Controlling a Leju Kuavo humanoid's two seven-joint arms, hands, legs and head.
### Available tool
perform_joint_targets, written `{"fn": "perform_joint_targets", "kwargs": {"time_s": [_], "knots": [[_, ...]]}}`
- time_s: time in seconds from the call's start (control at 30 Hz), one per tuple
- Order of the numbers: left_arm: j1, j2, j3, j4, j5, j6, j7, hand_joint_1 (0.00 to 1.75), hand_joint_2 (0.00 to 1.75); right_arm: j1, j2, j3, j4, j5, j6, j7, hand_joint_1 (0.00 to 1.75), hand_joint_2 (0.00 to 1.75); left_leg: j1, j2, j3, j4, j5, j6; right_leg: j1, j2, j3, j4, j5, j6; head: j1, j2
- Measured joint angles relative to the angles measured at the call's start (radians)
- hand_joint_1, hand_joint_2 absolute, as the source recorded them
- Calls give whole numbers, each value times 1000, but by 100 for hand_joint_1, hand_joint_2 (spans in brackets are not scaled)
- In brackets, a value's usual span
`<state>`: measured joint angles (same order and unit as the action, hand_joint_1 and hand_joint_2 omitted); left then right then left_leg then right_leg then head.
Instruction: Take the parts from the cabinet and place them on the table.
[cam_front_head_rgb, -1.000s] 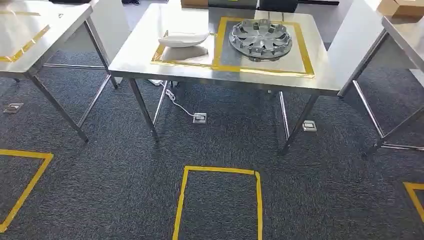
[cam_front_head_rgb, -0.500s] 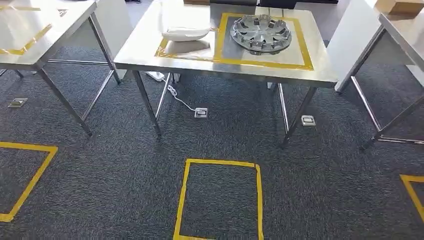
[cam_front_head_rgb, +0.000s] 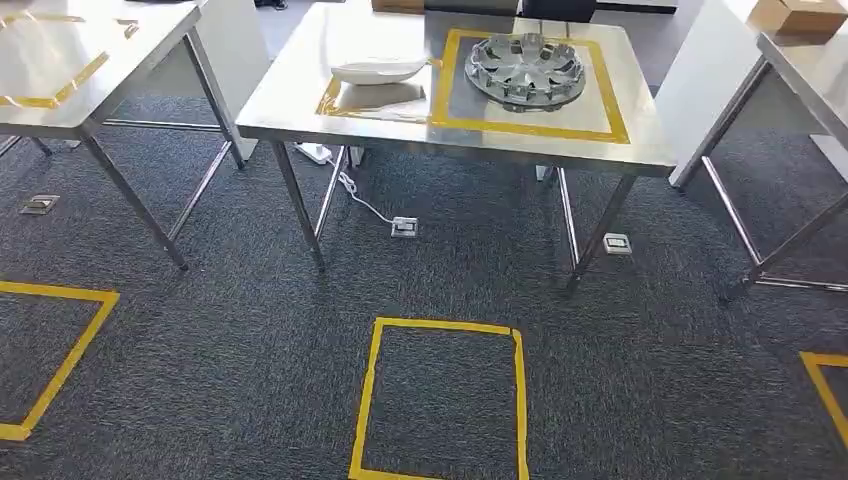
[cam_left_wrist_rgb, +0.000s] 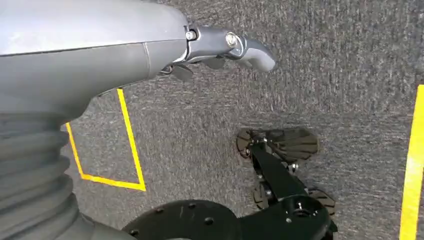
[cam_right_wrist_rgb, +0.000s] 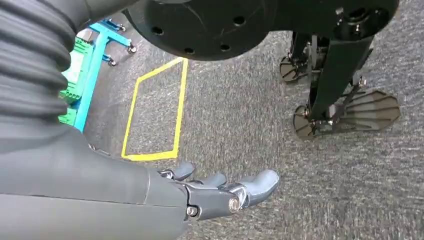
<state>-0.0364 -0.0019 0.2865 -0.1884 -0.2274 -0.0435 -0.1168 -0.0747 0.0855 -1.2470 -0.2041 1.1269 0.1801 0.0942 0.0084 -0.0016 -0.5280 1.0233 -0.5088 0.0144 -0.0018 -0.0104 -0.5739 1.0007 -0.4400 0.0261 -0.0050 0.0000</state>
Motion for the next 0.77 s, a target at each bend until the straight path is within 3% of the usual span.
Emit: {"fn": "perform_joint_targets", "kwargs": {"time_s": [0.23, 0.77], "knots": [[4, -5, 8, -1, 8, -1, 11, 0, 175, 8, -5, 33, 0, -31, 2, 5, 0, 175, 1, 0, -3, -2, 2, -4, 1, 0, -6, 4, -1, -2, 0, 0], [64, -7, -51, -62, 88, 11, 50, 0, 175, 82, -33, 437, -53, -431, -64, -30, 0, 175, 1, 0, -4, -4, 4, -7, 1, 0, -9, 6, 0, -4, 0, 0]]}}
